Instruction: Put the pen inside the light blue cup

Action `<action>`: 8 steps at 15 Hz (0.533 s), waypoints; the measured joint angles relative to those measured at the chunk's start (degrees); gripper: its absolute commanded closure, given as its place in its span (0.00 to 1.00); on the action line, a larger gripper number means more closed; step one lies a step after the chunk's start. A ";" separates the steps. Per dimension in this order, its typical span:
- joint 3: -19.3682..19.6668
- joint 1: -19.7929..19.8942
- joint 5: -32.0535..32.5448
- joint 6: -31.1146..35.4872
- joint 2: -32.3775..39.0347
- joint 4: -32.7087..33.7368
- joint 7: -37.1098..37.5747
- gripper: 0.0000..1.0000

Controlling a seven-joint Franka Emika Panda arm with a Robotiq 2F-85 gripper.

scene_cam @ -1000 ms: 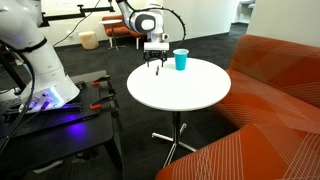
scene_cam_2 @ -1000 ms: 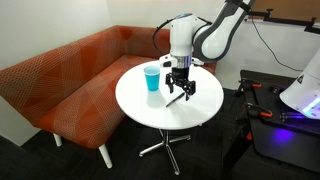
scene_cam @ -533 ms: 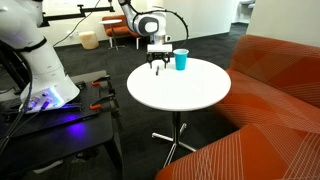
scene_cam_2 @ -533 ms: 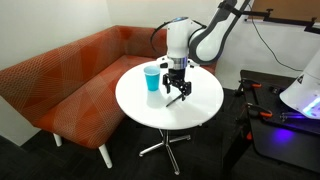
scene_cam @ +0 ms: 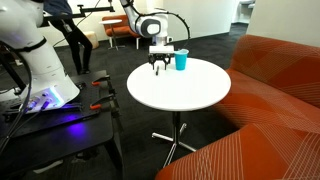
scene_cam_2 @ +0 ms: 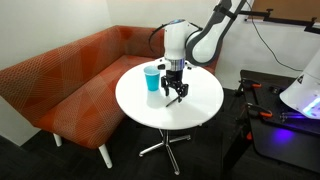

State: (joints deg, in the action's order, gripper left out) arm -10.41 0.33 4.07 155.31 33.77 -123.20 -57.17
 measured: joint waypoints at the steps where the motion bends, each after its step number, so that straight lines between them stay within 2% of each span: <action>1: -0.13 0.03 0.00 0.00 0.18 0.12 0.00 0.31; 2: -0.29 0.07 0.01 0.00 0.36 0.28 0.00 0.46; 3: -0.39 0.11 0.01 0.00 0.45 0.41 0.00 0.47; 8: -0.55 0.50 0.06 0.00 0.47 1.28 0.00 0.85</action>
State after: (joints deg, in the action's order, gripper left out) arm -10.96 0.83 4.13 155.31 34.24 -121.92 -57.17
